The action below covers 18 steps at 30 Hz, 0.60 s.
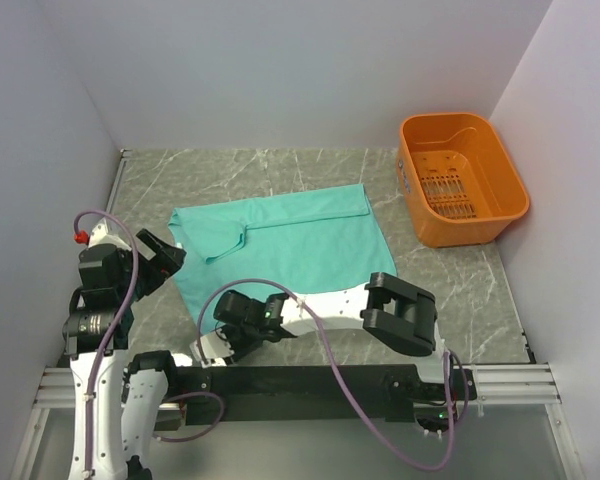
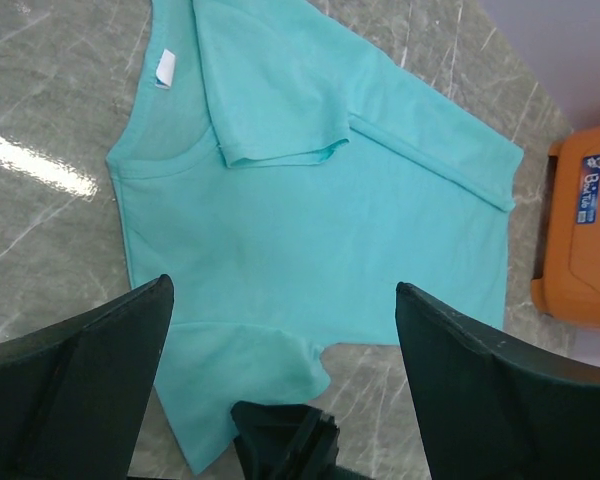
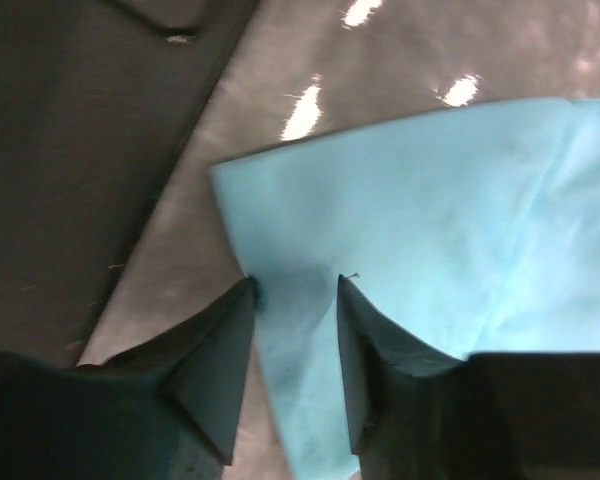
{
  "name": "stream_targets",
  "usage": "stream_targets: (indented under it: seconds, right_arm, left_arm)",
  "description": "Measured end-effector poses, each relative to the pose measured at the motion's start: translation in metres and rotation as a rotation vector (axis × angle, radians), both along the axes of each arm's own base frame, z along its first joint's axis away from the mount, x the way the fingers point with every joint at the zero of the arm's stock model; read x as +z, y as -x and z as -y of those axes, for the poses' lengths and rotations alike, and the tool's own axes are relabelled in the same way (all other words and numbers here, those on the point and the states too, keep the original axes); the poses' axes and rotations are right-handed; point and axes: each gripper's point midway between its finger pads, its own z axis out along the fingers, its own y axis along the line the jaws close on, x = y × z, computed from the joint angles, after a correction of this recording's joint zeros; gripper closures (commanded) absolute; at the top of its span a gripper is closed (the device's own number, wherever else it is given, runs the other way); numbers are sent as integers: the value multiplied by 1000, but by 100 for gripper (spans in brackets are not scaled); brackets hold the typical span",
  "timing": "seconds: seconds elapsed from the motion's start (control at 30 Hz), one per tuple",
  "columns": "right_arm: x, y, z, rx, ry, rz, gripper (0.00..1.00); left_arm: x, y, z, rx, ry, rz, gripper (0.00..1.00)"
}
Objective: Fold and stack the t-shirts
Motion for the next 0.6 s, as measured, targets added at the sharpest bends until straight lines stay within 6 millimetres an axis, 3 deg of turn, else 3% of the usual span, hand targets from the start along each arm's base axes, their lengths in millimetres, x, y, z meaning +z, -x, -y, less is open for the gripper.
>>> stream_targets:
  seconds: [0.03,0.1,0.13,0.33,0.6]
  right_arm:
    - [0,-4,-2,-10,-3,-2,65]
    - [-2,-10,-3,-31,-5,-8,72]
    - [-2,-13,-2,-40,-4,-13,81]
    - [-3,-23,3,-66,0,-39,100]
    - [6,-16,24,-45,23,-272,100]
  left_arm:
    - [0,1,0,0,-6,-2,2]
    - [2,2,-1,-2,-26,-2,2]
    - [4,3,-1,-5,-35,1,2]
    - [14,3,0,-34,-69,30,2]
    - [23,-3,21,-194,-101,88,5]
